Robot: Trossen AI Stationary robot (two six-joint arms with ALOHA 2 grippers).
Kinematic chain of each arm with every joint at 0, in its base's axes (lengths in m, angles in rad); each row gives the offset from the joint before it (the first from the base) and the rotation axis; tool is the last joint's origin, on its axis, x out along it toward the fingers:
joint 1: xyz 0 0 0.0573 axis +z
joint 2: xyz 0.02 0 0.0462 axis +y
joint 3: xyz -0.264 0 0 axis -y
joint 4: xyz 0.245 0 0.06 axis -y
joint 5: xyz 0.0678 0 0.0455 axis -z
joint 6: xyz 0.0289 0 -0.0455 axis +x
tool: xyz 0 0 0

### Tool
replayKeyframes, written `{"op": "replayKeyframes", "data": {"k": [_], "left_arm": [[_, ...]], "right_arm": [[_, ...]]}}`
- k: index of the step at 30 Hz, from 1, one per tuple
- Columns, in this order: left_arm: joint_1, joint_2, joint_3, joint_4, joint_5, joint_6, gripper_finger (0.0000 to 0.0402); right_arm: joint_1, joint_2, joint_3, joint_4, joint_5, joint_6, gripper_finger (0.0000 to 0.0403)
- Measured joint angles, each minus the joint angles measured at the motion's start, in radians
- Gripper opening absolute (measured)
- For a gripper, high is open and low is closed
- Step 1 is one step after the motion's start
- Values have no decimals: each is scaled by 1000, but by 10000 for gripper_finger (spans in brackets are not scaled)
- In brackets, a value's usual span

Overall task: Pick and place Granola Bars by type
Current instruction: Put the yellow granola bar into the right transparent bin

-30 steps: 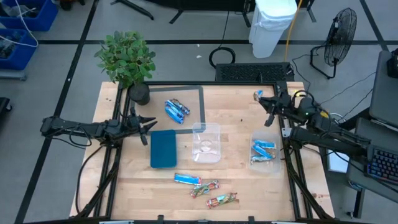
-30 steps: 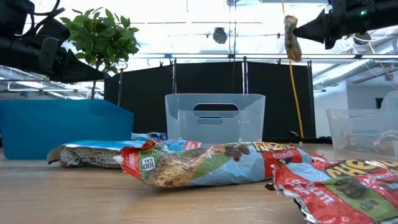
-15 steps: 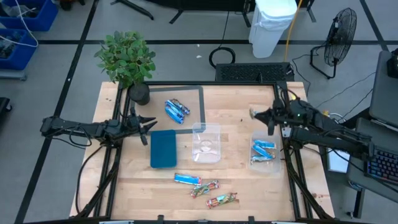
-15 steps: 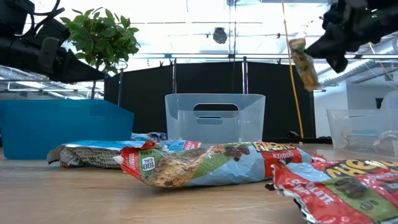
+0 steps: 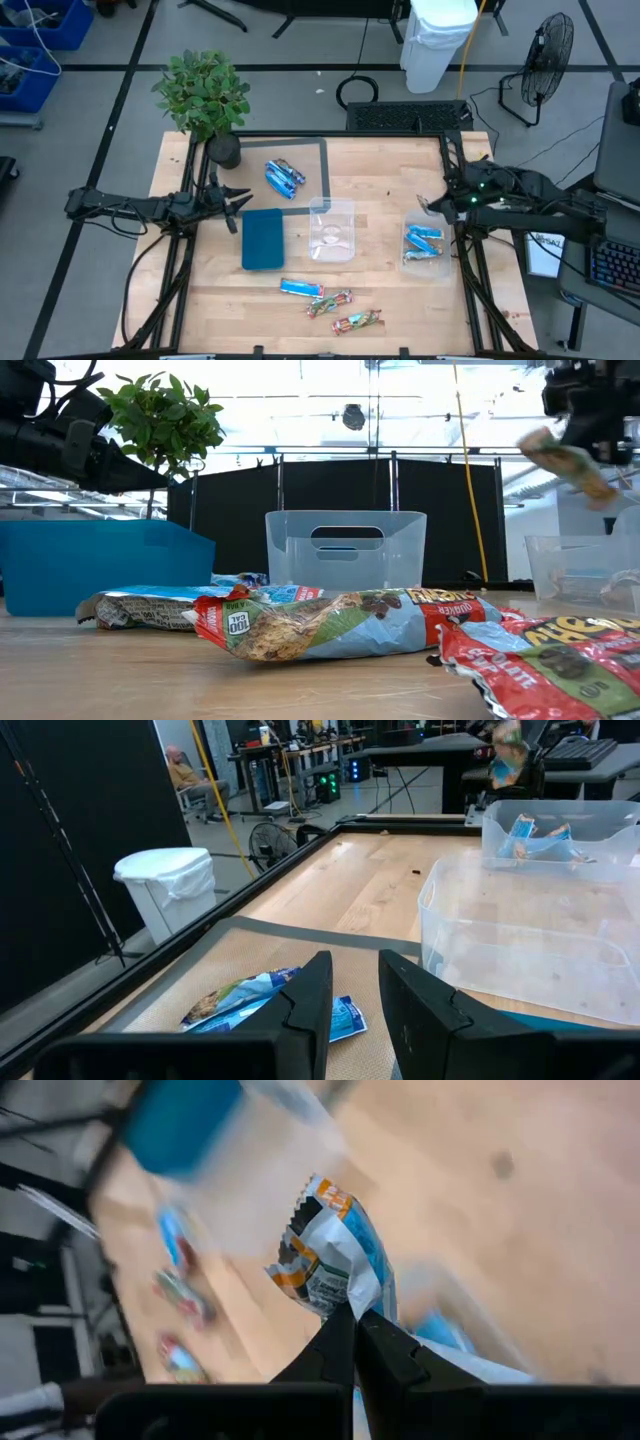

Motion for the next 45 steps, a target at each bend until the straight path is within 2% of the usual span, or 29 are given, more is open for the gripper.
{"op": "replayKeyframes", "data": {"k": [5, 13, 26, 45], "left_arm": [[0, 0, 0, 0, 0, 0, 93], [0, 0, 0, 0, 0, 0, 93], [0, 0, 0, 0, 0, 0, 93], [0, 0, 0, 0, 0, 0, 93]], "right_arm": [[20, 62, 4, -115, -7, 102, 0], [92, 176, -20, -67, -108, 164, 0], [223, 299, -21, 56, -109, 243, 0], [418, 396, -21, 106, -135, 444, 0]]}}
